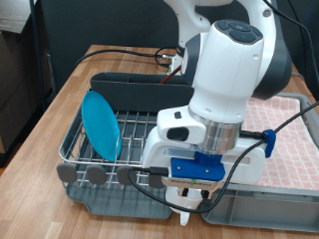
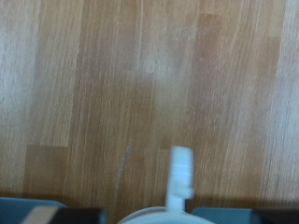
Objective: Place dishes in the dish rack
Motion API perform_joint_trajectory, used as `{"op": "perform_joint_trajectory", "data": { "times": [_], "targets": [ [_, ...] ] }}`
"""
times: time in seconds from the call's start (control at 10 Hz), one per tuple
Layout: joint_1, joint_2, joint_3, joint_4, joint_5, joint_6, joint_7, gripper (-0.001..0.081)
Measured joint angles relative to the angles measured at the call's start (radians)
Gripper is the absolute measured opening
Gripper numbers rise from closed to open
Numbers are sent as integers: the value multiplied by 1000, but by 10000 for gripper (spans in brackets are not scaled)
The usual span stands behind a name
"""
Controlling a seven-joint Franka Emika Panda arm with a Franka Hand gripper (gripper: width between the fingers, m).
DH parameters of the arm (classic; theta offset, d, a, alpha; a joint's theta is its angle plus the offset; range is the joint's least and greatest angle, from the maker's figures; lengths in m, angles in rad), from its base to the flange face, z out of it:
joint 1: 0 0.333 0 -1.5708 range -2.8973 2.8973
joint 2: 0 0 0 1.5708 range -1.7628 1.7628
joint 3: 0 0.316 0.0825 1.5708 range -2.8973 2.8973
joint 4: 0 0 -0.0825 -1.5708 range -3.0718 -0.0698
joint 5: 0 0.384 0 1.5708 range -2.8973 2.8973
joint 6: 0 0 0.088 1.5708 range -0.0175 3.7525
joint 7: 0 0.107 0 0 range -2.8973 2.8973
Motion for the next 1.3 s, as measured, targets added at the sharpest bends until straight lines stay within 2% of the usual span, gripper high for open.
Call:
{"op": "perform_joint_trajectory", "data": {
  "times": [0.1,0.2,0.3,0.4,0.5,0.6,0.7,0.9,1.3],
  "targets": [
    [3,-2,-3,1,-2,1,1,440],
    [4,-6,-3,4,-2,-7,0,440],
    [4,-13,-3,10,-2,-27,0,604],
    [5,-21,-3,17,-2,-54,0,604],
    [5,-32,-3,23,-2,-83,0,742],
    [5,-49,-3,25,-1,-110,0,742],
    [5,-67,-3,26,-1,-130,-1,791],
    [3,-110,0,36,7,-210,-17,800],
    [7,-190,5,103,5,-396,-25,803]
  ]
}}
